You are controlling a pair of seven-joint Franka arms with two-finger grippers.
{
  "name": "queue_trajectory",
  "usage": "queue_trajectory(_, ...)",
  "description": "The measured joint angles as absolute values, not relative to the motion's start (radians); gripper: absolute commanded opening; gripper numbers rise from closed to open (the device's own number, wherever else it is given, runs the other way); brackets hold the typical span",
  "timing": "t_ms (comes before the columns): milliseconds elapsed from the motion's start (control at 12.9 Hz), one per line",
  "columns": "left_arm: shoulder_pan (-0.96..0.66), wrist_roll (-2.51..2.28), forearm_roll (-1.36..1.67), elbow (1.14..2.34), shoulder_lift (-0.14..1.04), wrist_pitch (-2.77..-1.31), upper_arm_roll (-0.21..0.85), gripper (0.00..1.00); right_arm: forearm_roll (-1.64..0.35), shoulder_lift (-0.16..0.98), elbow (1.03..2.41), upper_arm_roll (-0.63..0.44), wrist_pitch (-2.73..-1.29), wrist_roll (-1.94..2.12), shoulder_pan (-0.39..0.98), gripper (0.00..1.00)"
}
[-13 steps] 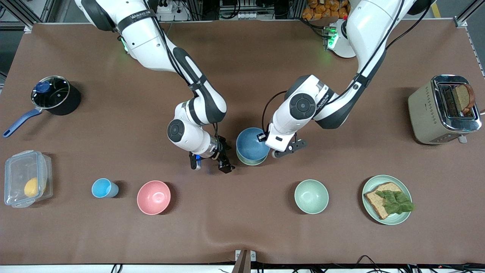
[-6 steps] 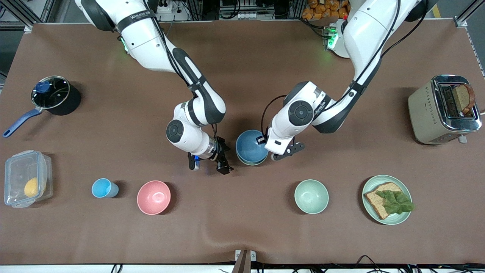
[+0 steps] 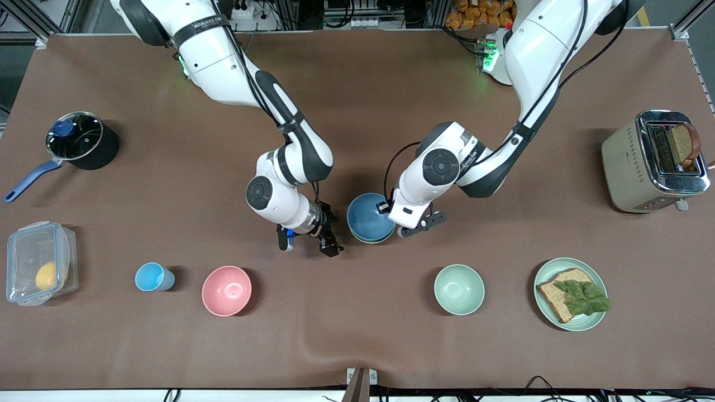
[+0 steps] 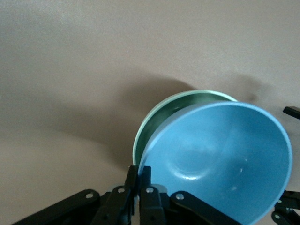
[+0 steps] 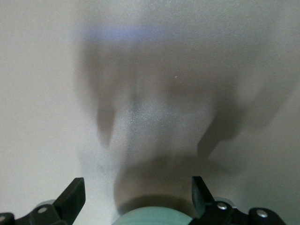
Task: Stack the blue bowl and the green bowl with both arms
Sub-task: 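Open the left gripper to release the blue bowl inside the green bowl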
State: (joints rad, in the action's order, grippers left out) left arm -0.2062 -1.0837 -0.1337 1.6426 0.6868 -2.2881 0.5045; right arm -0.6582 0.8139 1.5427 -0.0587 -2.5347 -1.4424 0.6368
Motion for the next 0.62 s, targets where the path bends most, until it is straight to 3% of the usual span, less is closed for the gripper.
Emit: queue_trajectory(622, -0.207, -1.084, -0.166, 1.643, 0.716, -2.295, 0.504, 0.00, -0.649, 0.814, 1.543, -0.059, -2.535, -1.442, 0.637, 1.00)
